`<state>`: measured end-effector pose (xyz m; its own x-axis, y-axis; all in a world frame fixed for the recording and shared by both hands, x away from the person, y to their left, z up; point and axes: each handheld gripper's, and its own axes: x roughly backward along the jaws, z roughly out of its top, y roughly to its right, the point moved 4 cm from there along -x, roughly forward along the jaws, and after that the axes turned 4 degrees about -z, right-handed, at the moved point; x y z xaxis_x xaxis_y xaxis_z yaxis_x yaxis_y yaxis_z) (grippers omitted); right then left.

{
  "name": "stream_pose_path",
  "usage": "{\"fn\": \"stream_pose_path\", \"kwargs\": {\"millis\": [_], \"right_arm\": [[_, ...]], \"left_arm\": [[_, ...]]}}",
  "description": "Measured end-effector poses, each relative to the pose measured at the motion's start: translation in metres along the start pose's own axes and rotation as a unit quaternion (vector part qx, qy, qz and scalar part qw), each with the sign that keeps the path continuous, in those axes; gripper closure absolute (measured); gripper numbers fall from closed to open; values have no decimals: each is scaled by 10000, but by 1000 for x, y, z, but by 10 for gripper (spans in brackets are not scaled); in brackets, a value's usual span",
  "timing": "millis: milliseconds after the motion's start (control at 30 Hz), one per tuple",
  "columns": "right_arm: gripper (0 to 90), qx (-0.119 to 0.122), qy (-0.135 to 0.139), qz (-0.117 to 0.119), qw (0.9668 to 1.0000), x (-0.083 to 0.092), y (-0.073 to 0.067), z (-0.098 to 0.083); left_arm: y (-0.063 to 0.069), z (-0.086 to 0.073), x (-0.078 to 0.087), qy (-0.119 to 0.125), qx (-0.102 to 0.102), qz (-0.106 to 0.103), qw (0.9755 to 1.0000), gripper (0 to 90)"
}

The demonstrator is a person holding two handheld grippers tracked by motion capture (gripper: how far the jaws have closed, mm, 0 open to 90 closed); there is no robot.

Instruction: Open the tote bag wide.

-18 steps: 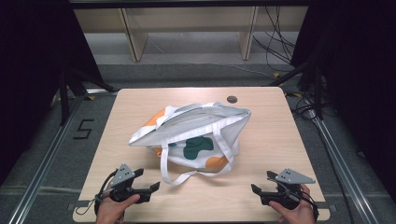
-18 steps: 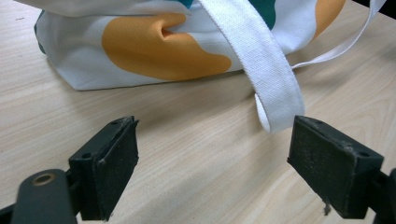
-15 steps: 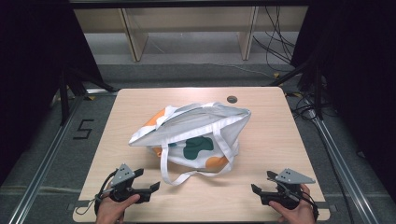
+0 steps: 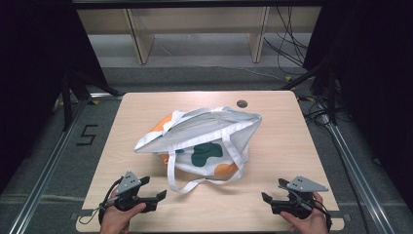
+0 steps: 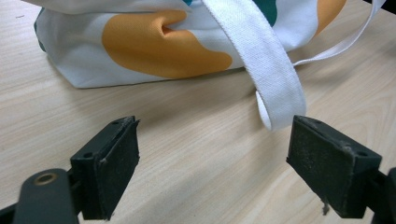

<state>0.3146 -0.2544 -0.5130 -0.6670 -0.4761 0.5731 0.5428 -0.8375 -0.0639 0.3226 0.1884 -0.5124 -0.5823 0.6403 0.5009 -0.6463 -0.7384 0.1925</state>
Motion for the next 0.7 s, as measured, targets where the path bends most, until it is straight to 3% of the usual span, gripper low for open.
{"fn": "stream_pose_path", "kwargs": {"millis": [100, 133, 167, 300, 333, 367, 433, 533, 567, 600, 633, 700], "right_arm": [[213, 70, 11, -20, 10000, 0, 2, 2], [239, 86, 88, 89, 9999, 0, 1, 5], [255, -9, 79, 66, 9999, 1, -1, 6], [345, 99, 143, 149, 9997, 3, -2, 16], [439, 187, 226, 290, 9991, 4, -5, 23], [472, 338, 319, 298, 9985, 5, -4, 28], [562, 353, 261, 383, 9983, 7, -8, 34], [693, 673, 326, 453, 9962, 8, -11, 52], [693, 673, 326, 453, 9962, 8, -11, 52], [771, 901, 469, 467, 9937, 6, -13, 68], [785, 986, 498, 475, 9927, 6, -13, 74], [839, 1007, 539, 495, 9922, 4, -16, 87]], "left_arm": [[0, 1, 1, 65, 53, -27, 10000, 181], [-1, 3, 3, 104, 166, -53, 9998, 204], [-3, 4, 5, 92, 61, -52, 9999, 216], [-3, 7, 7, 195, 196, -38, 9996, 255], [-4, 9, 8, 201, 165, -105, 9996, 292], [-4, 10, 8, 236, 215, -114, 9994, 341], [-5, 12, 10, 245, 182, -60, 9995, 450], [-5, 26, 15, 377, -173, -110, 9991, 628], [-5, 26, 15, 377, -173, -110, 9991, 680], [-6, 33, 15, 363, -232, -104, 9990, 742], [-7, 37, 14, 393, -235, -154, 9988, 771], [-11, 46, 12, 423, -266, -135, 9987, 822]]}}
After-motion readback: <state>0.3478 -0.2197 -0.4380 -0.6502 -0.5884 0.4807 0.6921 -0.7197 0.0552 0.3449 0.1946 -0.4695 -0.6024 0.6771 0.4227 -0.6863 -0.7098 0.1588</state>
